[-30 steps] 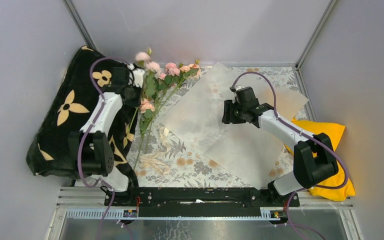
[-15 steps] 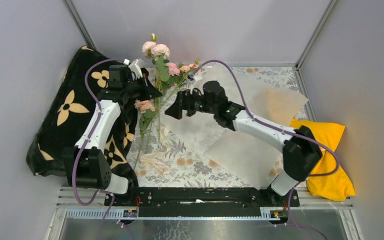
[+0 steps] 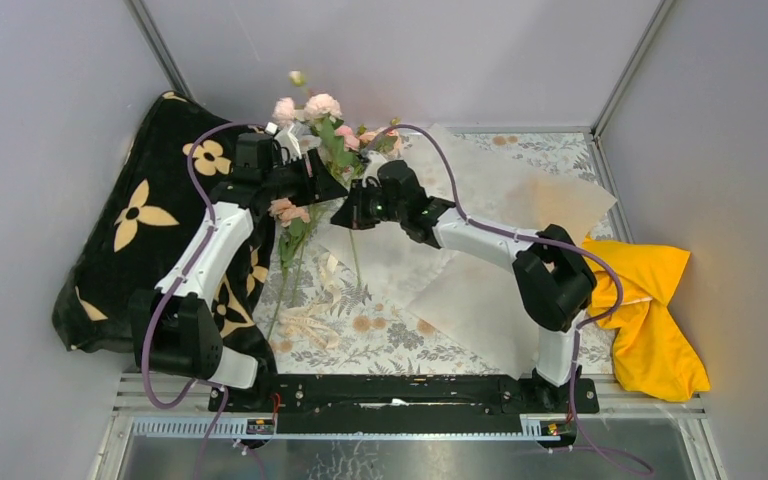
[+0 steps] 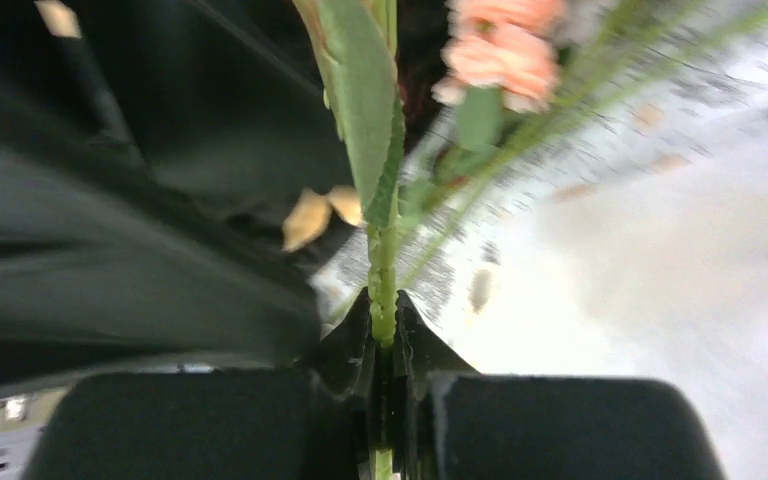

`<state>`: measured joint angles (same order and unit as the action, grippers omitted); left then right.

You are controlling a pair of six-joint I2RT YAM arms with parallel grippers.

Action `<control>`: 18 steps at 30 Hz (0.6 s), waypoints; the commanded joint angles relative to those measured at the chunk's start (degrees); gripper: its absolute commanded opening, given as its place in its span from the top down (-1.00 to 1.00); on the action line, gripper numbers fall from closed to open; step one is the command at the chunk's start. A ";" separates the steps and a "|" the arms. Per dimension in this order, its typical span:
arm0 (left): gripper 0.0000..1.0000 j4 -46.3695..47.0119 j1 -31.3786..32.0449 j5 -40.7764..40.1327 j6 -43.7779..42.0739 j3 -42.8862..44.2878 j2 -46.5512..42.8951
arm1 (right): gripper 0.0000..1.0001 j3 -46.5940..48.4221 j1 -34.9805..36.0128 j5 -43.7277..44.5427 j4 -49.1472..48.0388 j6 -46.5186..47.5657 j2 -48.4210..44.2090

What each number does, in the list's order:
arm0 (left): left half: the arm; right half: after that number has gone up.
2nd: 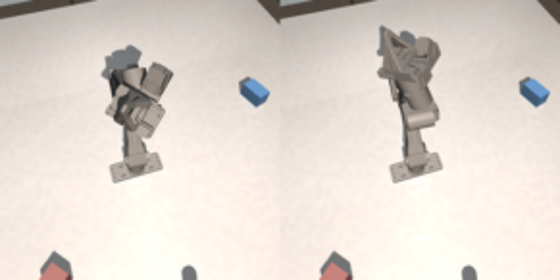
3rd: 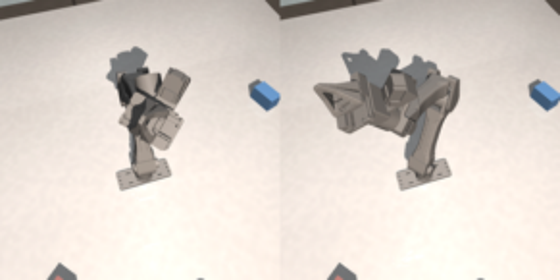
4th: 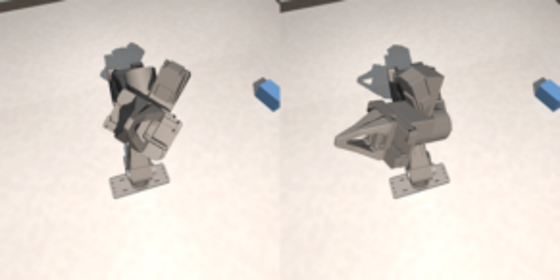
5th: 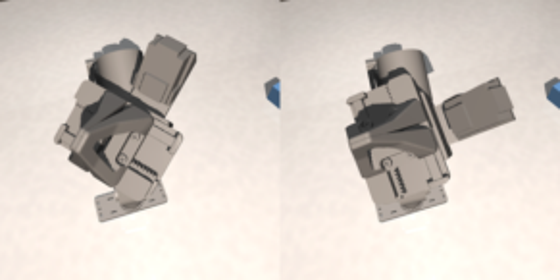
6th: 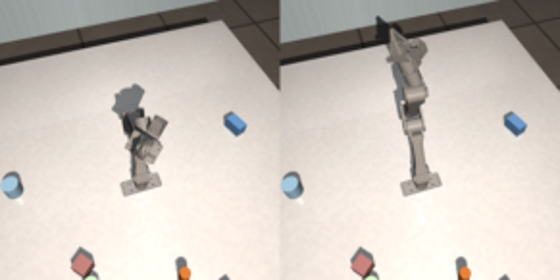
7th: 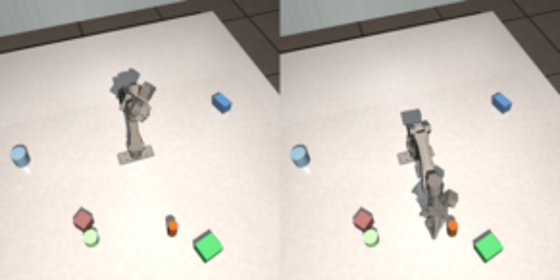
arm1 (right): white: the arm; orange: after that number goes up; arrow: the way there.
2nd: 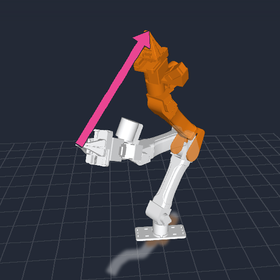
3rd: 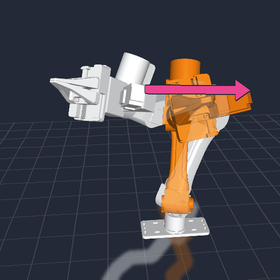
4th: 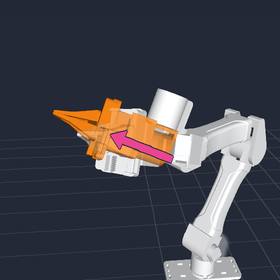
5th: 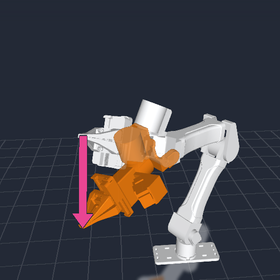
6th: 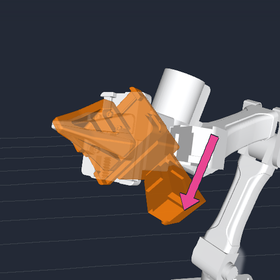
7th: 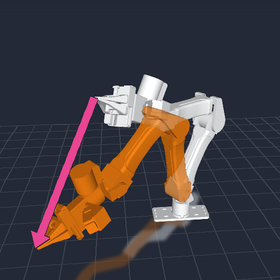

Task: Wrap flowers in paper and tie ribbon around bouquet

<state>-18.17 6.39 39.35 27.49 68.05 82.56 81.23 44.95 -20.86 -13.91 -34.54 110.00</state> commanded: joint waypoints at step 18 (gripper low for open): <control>-0.11 -6.61 -2.53 -41.36 -29.68 -7.86 12.36 | 0.74 -10.30 -23.25 35.79 32.75 20.18 -5.48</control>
<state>-26.30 4.54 1.15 -0.82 59.88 92.82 68.84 21.69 10.41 15.92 -17.26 102.15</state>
